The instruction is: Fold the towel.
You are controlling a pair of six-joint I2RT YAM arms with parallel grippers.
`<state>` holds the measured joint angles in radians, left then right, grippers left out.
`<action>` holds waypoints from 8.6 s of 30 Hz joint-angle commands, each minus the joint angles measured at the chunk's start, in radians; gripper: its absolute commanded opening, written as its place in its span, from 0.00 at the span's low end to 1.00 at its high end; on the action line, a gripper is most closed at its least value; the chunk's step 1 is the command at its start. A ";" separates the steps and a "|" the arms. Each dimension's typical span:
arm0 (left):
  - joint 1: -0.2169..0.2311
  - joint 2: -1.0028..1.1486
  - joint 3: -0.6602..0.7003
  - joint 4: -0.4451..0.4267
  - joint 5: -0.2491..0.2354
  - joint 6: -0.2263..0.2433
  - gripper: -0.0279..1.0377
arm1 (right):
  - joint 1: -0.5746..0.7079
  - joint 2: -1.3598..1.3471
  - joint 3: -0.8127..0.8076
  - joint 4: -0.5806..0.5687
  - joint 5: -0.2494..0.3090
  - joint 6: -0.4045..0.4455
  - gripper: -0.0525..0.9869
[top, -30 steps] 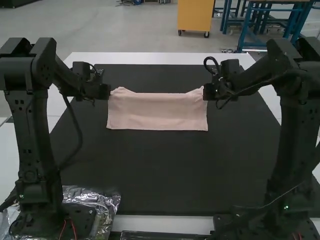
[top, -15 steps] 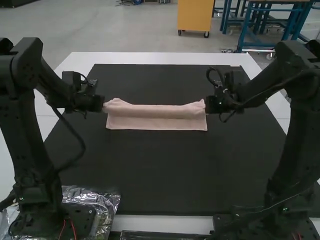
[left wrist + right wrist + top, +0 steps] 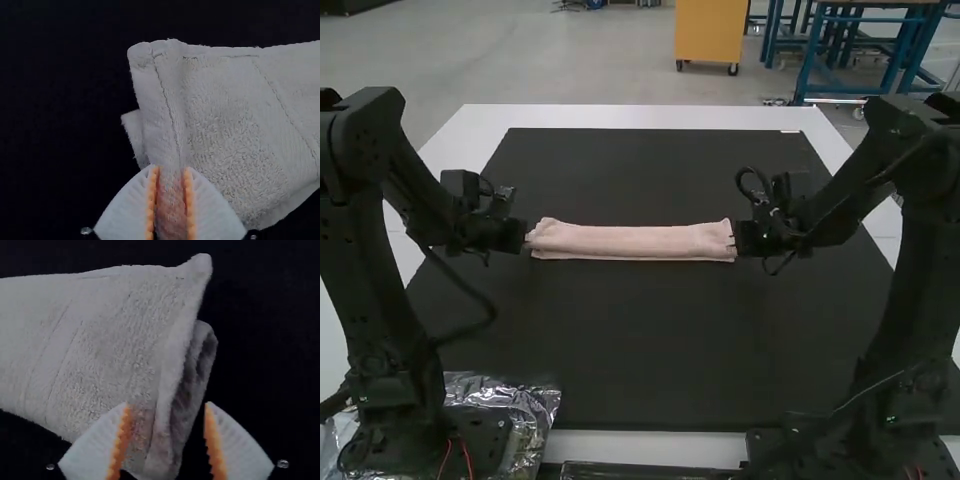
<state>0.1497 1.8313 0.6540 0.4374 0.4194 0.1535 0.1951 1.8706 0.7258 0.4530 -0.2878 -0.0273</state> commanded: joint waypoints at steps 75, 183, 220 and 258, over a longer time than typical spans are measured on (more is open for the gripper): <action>0.014 -0.148 0.076 0.057 -0.002 -0.112 0.94 | -0.120 -0.214 0.054 -0.192 -0.122 -0.068 0.03; -0.303 -0.777 0.022 0.116 -0.550 -0.127 0.94 | 0.264 -0.195 0.345 0.277 -0.132 0.297 0.49; -0.183 -1.831 -0.180 -0.309 -0.372 -0.183 0.94 | -0.207 -1.867 -0.077 -0.189 0.019 0.178 0.92; -0.170 -1.831 -0.654 -0.428 -0.429 -0.378 0.94 | -0.209 -1.869 -0.726 -0.473 0.200 -0.210 0.93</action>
<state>-0.0261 0.0071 0.0051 0.0059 -0.0006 -0.2119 -0.0086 0.0097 0.0055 -0.0021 -0.0418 -0.2260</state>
